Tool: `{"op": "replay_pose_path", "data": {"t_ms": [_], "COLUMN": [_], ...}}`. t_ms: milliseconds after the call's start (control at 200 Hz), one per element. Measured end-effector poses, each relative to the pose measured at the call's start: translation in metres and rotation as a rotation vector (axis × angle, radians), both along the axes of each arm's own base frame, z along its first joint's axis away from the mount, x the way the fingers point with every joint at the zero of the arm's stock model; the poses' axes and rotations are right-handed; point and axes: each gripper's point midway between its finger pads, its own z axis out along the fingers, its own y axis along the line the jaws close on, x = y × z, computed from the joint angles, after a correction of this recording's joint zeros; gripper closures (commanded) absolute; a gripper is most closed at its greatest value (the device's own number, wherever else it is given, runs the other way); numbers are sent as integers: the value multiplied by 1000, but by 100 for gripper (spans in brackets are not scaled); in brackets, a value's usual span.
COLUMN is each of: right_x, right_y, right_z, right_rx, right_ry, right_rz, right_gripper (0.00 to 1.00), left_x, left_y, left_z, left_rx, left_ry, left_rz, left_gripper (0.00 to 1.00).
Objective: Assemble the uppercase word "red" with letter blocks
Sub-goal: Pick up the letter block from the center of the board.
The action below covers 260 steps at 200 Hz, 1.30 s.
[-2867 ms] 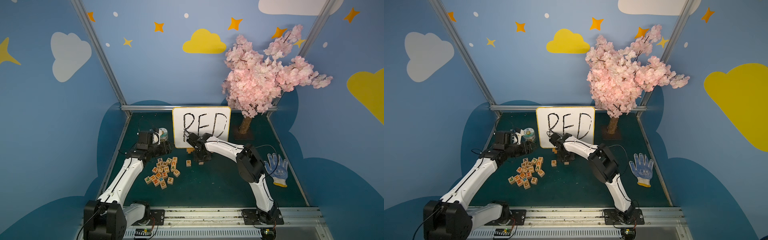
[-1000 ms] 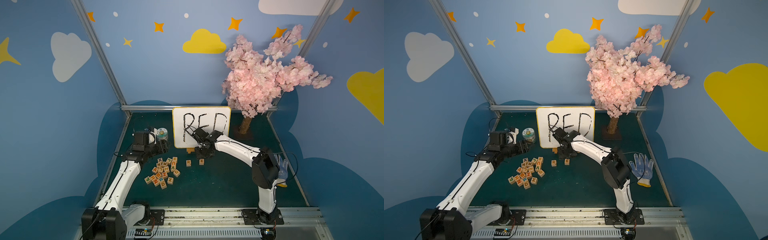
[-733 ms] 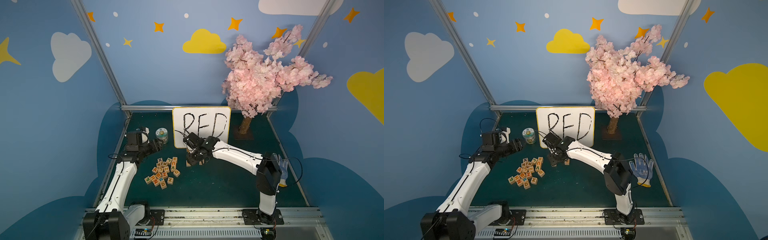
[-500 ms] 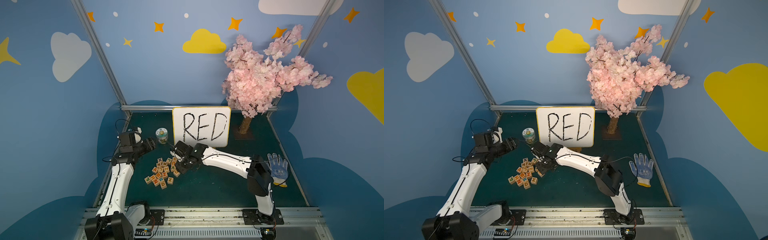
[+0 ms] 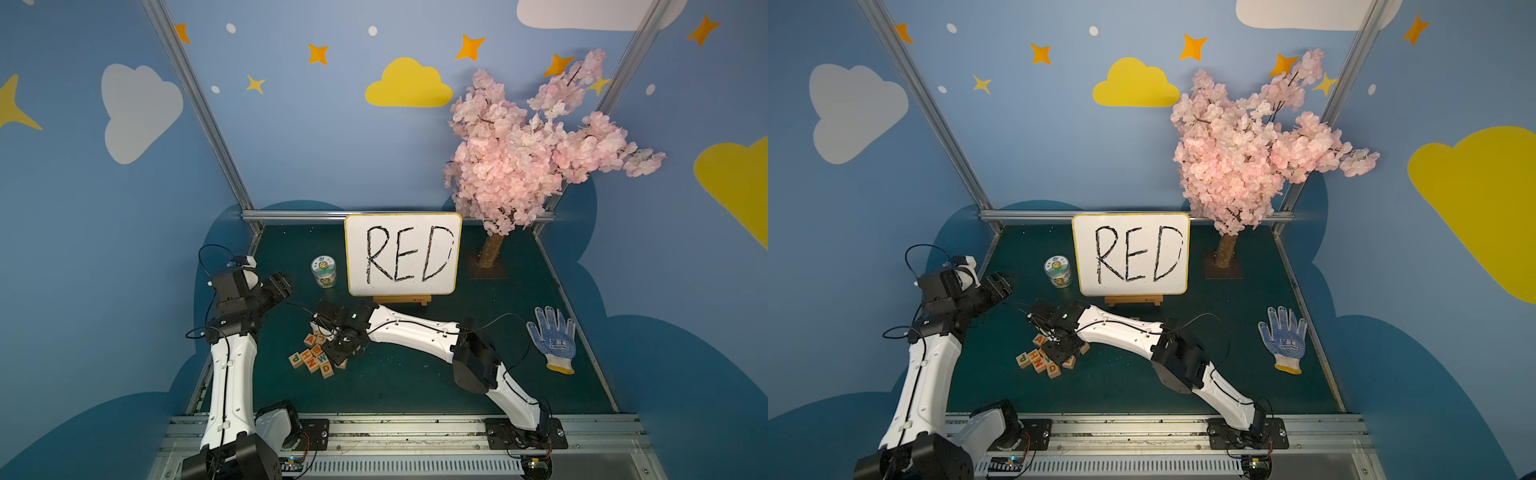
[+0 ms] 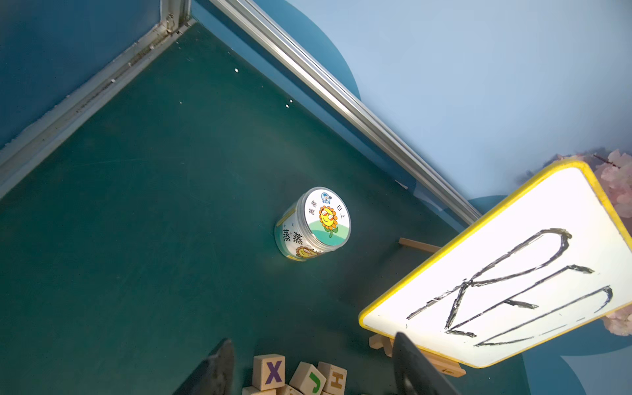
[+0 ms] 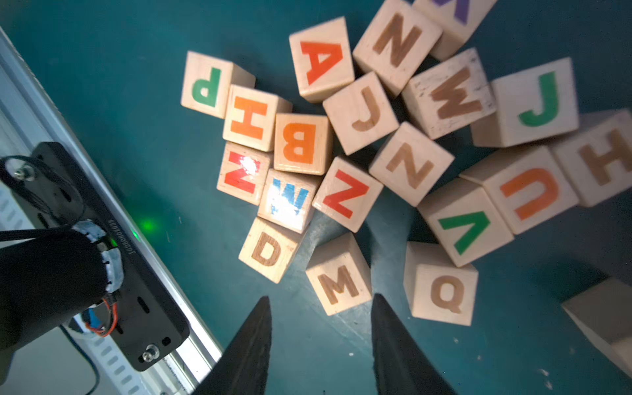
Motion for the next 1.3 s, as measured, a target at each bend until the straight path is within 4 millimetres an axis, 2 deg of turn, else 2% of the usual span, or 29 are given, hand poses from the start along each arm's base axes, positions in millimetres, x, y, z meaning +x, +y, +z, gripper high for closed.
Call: {"op": "replay_pose_path", "data": {"t_ms": [185,335,541,901,1302], "right_x": [-8,-11,-16,-28,-32], "right_y": [-4,-3,4,9,14], "right_z": [-19,-11,-3,-18,-17], "right_rx": [-70,-72,-57,-72,-54], "right_ry": [24,22,14,58,74], "right_rz": [19,29,51,98,134], "right_gripper": [50,48,48,47,45], "left_x": [-3,-6,-6,-11,-21], "left_y": [17,26,28,36,56], "left_z": [4,9,12,13,20], "left_rx": [-17,-19,-18,-25,-10], "left_ry": [-16,-34,-47,-52,-70], "left_rz": [57,91,96,138,233], "left_gripper": [28,28,28,26,23]}}
